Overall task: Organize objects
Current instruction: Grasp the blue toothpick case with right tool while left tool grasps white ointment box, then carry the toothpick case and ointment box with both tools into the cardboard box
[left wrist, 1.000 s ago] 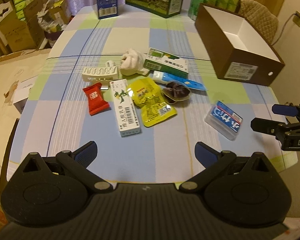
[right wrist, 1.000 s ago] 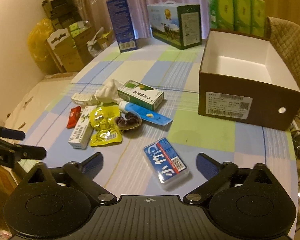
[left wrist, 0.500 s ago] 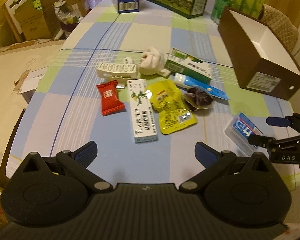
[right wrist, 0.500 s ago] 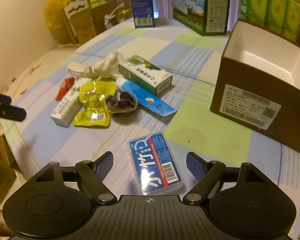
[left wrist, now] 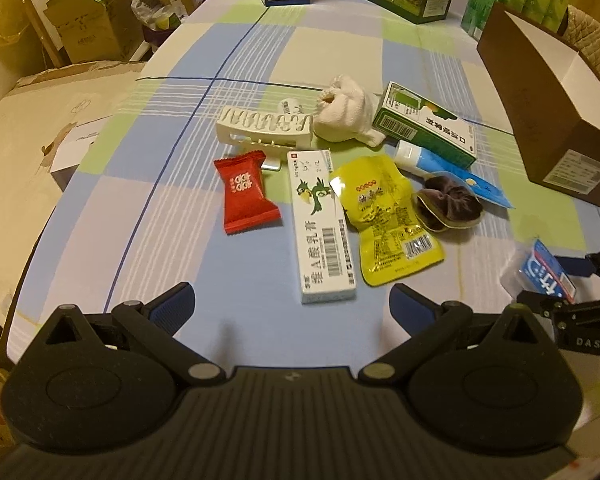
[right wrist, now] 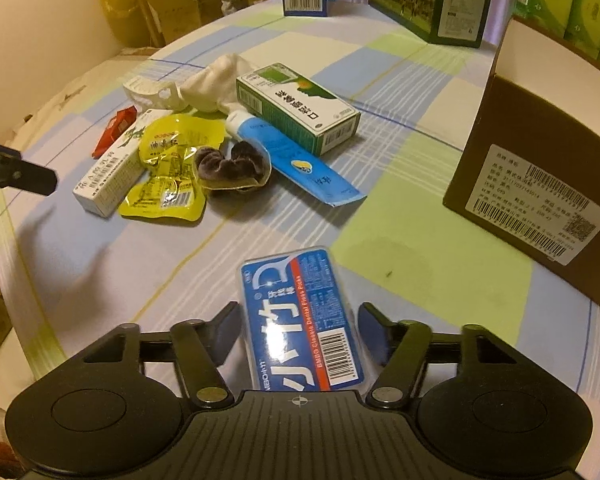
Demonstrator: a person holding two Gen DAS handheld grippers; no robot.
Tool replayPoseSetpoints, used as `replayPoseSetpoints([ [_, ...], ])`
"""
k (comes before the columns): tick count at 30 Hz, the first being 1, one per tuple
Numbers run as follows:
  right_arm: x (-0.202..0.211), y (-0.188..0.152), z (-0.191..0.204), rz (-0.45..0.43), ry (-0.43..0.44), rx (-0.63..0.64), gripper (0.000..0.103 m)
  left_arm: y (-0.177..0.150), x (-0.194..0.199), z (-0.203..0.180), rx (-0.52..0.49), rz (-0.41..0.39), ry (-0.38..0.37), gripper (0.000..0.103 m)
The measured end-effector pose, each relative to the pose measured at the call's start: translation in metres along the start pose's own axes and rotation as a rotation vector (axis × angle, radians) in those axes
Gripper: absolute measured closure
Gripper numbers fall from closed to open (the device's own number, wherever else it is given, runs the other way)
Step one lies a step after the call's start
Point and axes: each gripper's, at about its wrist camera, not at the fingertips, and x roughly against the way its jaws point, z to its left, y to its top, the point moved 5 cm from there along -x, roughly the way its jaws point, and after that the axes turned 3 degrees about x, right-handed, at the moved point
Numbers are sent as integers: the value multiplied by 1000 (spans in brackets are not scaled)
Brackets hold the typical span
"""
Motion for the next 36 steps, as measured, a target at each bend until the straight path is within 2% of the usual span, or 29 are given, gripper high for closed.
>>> replayPoseSetpoints([
  [9, 8, -10, -19, 7, -51, -77, 46, 15, -36, -11, -52, 4, -1, 7],
  [15, 21, -24, -39, 9, -106, -156, 46, 20, -59, -13, -88, 16, 5, 17],
  [16, 23, -27, -41, 9, -114, -167, 46, 20, -61, -13, -94, 18, 6, 21],
  [19, 29, -34, -48, 11, -134, -197, 46, 21, -67, -14, -102, 24, 0, 40],
  [21, 32, -39, -51, 10, -141, -215, 46, 20, -67, -14, -99, 21, -16, 47],
  [23, 35, -43, -52, 10, -148, -229, 46, 17, -65, -15, -101, 23, -37, 69],
  [28, 40, -49, -52, 11, -155, -242, 46, 3, -57, -13, -99, 30, -47, 69],
  [36, 43, -54, -49, 12, -157, -248, 46, -34, -35, -14, -98, 94, -59, 69],
])
